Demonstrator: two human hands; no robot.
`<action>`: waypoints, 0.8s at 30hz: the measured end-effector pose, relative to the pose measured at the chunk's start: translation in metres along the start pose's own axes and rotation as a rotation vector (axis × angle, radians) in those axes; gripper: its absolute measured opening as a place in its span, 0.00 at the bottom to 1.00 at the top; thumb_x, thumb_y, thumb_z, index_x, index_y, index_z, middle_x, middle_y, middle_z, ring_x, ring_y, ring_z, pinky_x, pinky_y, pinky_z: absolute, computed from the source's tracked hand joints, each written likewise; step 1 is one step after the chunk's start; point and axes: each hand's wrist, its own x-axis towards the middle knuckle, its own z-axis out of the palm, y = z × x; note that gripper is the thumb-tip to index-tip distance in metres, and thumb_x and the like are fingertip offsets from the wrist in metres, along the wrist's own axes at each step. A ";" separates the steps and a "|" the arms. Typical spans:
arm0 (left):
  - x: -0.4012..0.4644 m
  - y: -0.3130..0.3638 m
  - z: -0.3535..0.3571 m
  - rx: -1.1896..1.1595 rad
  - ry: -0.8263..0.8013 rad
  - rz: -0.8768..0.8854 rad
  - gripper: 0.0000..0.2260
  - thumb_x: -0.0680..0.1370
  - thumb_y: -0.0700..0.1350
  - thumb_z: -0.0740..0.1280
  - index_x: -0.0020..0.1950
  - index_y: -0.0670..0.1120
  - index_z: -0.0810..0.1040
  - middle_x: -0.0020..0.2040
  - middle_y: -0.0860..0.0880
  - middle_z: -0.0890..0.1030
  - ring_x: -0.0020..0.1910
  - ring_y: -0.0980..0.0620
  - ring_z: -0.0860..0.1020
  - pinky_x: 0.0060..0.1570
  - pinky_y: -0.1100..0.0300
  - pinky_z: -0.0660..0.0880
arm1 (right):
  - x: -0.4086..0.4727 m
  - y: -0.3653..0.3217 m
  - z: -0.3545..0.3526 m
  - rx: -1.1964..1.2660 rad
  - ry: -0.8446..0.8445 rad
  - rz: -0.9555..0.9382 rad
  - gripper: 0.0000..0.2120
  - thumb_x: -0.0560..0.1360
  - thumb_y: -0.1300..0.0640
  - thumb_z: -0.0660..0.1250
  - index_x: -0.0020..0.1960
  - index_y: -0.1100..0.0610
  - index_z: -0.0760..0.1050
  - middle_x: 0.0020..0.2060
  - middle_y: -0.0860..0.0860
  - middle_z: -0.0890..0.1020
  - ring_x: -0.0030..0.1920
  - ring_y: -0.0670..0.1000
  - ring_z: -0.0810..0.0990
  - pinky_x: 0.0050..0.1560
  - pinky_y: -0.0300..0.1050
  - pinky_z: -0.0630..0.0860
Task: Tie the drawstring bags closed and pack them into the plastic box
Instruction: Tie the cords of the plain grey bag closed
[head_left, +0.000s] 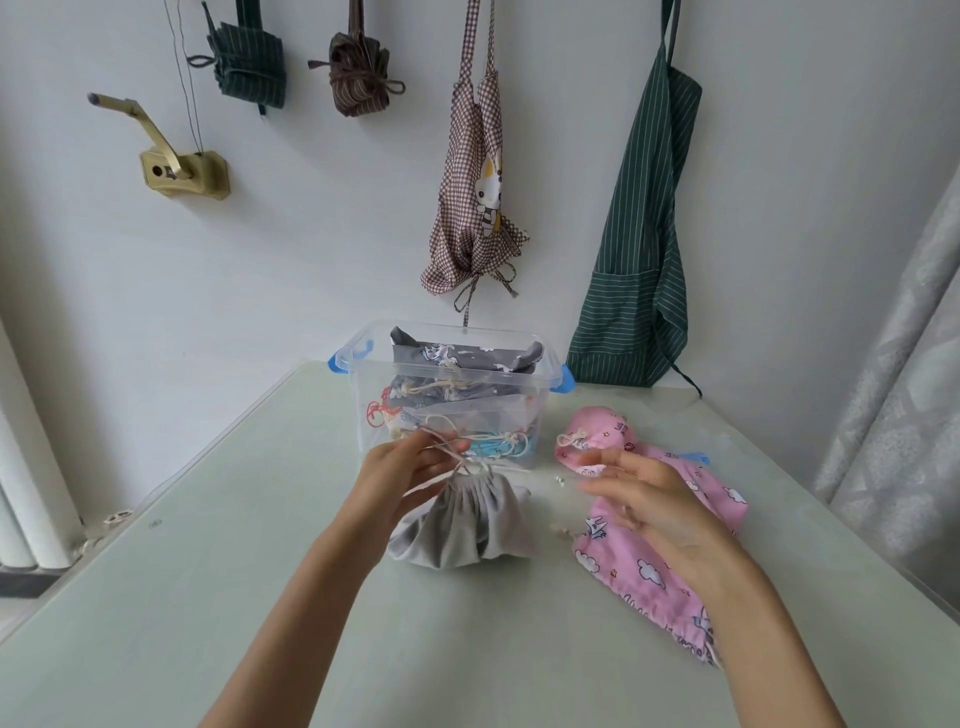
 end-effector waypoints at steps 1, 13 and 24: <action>0.002 -0.001 -0.002 -0.064 0.015 -0.038 0.12 0.81 0.45 0.58 0.47 0.47 0.82 0.44 0.51 0.86 0.42 0.57 0.83 0.41 0.64 0.75 | 0.000 0.001 0.000 0.063 -0.033 -0.001 0.09 0.70 0.66 0.69 0.48 0.56 0.78 0.26 0.43 0.73 0.28 0.46 0.58 0.33 0.39 0.57; 0.004 -0.006 -0.002 -0.134 0.129 -0.112 0.13 0.81 0.42 0.54 0.44 0.44 0.77 0.39 0.48 0.86 0.36 0.53 0.84 0.41 0.60 0.80 | 0.008 0.024 -0.008 -0.410 0.272 0.033 0.11 0.68 0.67 0.71 0.43 0.54 0.75 0.31 0.48 0.70 0.30 0.47 0.69 0.32 0.40 0.64; 0.004 -0.002 0.002 0.071 -0.021 -0.130 0.14 0.82 0.46 0.54 0.45 0.45 0.78 0.40 0.48 0.86 0.36 0.51 0.85 0.41 0.60 0.77 | -0.011 -0.012 0.023 -0.510 -0.145 -0.139 0.09 0.75 0.55 0.67 0.54 0.50 0.79 0.46 0.39 0.80 0.31 0.39 0.78 0.33 0.28 0.71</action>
